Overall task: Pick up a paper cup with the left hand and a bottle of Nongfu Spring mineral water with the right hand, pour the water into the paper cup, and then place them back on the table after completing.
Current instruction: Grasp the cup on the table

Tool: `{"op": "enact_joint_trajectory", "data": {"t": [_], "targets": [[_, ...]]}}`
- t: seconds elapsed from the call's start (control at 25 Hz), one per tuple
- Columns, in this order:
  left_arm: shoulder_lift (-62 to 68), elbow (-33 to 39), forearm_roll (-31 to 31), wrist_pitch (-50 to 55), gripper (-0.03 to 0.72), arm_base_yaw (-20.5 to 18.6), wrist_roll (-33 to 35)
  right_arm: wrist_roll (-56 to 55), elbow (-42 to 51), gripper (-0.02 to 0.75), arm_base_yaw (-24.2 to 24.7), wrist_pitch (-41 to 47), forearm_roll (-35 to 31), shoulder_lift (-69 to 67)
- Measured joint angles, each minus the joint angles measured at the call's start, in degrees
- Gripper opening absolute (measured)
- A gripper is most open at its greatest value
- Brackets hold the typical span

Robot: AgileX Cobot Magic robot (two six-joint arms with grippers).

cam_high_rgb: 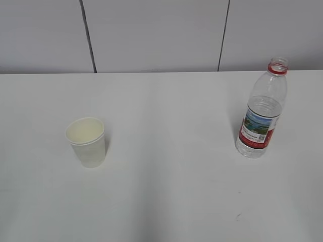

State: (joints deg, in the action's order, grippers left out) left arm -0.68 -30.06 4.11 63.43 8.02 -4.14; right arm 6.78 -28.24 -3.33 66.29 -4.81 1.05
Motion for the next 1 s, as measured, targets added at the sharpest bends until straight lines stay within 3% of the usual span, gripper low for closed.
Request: {"op": "enact_joint_trajectory", "data": {"t": [0.52,1.0], "targets": [[0.0,0.0,0.0,0.0,0.373,0.0,0.0,-0.1,-0.36,0.568,0.0,-1.09,0.0,0.0],[0.0,0.0,-0.1,0.0,0.373,0.0,0.0,-0.09,-2.49,0.568,0.0,-25.72,0.0,-16.12]]}}
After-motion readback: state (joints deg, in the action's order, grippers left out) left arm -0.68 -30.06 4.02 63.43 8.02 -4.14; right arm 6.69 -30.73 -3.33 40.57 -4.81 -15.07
